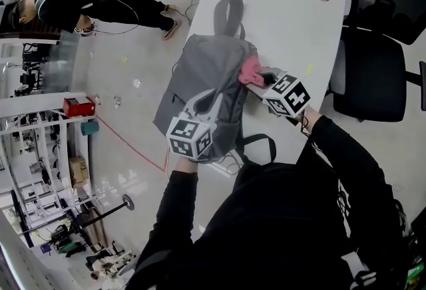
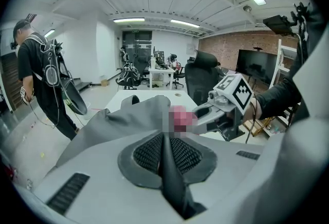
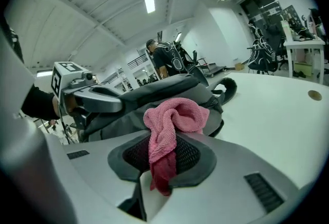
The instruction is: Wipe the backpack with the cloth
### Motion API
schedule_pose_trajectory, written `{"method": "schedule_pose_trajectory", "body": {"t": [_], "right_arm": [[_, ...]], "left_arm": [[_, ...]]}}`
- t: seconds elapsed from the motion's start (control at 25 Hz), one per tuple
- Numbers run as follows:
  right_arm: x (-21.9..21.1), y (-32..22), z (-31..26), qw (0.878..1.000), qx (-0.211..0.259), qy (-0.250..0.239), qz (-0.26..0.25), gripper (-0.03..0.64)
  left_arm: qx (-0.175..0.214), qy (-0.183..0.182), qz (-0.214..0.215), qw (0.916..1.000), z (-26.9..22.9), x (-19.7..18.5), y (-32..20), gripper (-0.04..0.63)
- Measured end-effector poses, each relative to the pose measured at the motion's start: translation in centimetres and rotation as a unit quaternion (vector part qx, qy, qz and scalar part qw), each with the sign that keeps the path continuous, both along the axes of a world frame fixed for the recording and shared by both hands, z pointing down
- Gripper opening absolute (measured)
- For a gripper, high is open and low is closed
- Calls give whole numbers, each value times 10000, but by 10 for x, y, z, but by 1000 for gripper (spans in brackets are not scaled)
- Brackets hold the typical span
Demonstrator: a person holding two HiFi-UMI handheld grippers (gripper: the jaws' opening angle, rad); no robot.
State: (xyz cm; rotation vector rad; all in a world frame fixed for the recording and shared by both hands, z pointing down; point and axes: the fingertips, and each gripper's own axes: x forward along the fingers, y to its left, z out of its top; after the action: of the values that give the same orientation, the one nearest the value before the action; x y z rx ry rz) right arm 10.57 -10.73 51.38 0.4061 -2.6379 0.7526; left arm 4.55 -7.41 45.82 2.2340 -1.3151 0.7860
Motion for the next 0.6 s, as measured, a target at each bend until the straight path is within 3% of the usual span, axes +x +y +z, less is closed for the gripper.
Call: {"method": "schedule_pose_trajectory", "body": {"t": [0.36, 0.6], "right_arm": [[-45, 99, -19, 9905, -245, -471, -1269, 95], [-54, 124, -44, 9941, 138, -587, -902, 95]], "left_arm": [[33, 59, -227, 9997, -2, -3, -20, 52], [-35, 68, -210, 9997, -8, -9, -20, 52]]}}
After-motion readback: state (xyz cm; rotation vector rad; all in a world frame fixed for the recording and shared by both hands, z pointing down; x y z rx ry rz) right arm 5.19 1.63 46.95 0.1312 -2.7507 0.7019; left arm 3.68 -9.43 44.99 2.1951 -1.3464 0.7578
